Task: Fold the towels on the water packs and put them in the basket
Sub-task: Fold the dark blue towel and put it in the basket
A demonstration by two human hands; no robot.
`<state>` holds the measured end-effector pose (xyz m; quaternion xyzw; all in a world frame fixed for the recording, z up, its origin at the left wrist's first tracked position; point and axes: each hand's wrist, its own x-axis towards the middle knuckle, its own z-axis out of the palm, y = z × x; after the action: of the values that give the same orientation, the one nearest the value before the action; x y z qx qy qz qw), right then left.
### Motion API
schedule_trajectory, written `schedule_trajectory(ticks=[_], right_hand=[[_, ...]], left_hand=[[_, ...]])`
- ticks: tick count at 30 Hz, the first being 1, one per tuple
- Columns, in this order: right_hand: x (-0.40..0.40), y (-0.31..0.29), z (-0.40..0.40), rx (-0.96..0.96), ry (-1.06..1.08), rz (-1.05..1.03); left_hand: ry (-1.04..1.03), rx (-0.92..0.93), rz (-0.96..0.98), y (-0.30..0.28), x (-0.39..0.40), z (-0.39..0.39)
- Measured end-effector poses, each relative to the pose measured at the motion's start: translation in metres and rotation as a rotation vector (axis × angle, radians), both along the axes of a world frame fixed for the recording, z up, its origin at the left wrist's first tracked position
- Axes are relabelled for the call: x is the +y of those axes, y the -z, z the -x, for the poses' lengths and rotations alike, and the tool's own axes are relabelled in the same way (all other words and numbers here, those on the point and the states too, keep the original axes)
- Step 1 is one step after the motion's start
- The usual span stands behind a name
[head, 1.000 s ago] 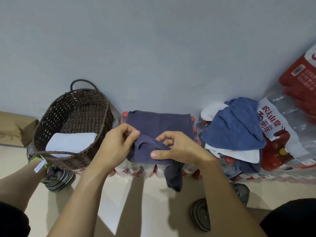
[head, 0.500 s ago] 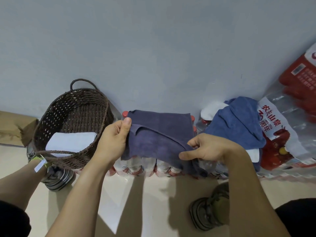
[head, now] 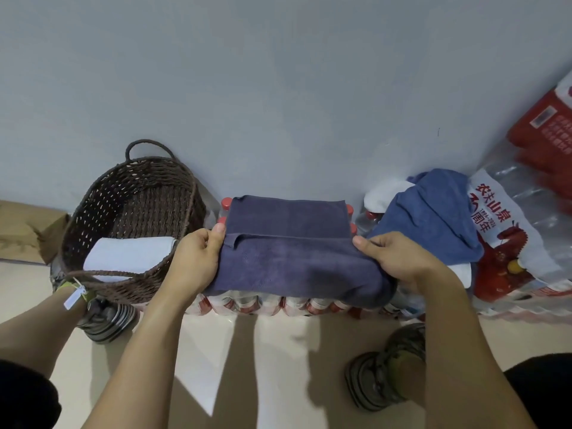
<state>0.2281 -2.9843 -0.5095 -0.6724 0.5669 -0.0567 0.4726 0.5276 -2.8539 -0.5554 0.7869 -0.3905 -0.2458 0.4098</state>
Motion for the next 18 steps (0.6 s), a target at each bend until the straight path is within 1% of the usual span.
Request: schedule_trajectory(ticks=[2, 3, 4, 5, 6, 7, 9, 10, 11, 12, 14, 15, 16, 18], right_hand=[[-0.002, 0.002, -0.003, -0.196, 0.102, 0.016], [-0.004, 0.002, -0.005, -0.307, 0.157, 0.011], [-0.005, 0.002, -0.007, -0.411, 0.204, 0.004], [-0.007, 0.002, -0.008, -0.502, 0.239, -0.006], [-0.009, 0.003, -0.008, -0.587, 0.265, -0.030], [-0.011, 0.005, -0.009, -0.672, 0.286, -0.064], [-0.015, 0.009, -0.008, -0.802, 0.301, -0.118], [-0.017, 0.011, -0.008, -0.803, 0.295, -0.115], [-0.019, 0.013, -0.008, -0.749, 0.280, -0.072], [-0.022, 0.015, -0.010, -0.643, 0.262, 0.023], [-0.031, 0.018, -0.016, -0.370, 0.246, 0.317], [-0.037, 0.018, -0.021, -0.280, 0.249, 0.431], [-0.043, 0.019, -0.026, -0.235, 0.252, 0.495], [-0.058, 0.023, -0.036, -0.168, 0.249, 0.557]], left_hand=[[0.062, 0.063, -0.100, 0.002, 0.002, -0.001], [0.136, 0.161, -0.141, 0.001, 0.005, -0.003], [0.227, 0.308, -0.163, 0.000, 0.007, -0.006], [0.312, 0.454, -0.173, 0.000, 0.010, -0.008], [0.371, 0.551, -0.169, -0.001, 0.011, -0.010], [0.396, 0.594, -0.149, -0.001, 0.011, -0.011], [0.330, 0.546, -0.080, 0.000, 0.006, -0.011], [0.260, 0.493, -0.038, 0.002, 0.001, -0.012], [0.182, 0.436, -0.002, 0.006, -0.004, -0.014], [0.111, 0.378, 0.026, 0.008, -0.010, -0.017], [0.017, 0.251, 0.070, 0.014, -0.022, -0.024], [0.001, 0.184, 0.083, 0.016, -0.027, -0.027], [0.000, 0.110, 0.080, 0.018, -0.033, -0.030], [0.017, -0.033, 0.038, 0.021, -0.047, -0.034]])
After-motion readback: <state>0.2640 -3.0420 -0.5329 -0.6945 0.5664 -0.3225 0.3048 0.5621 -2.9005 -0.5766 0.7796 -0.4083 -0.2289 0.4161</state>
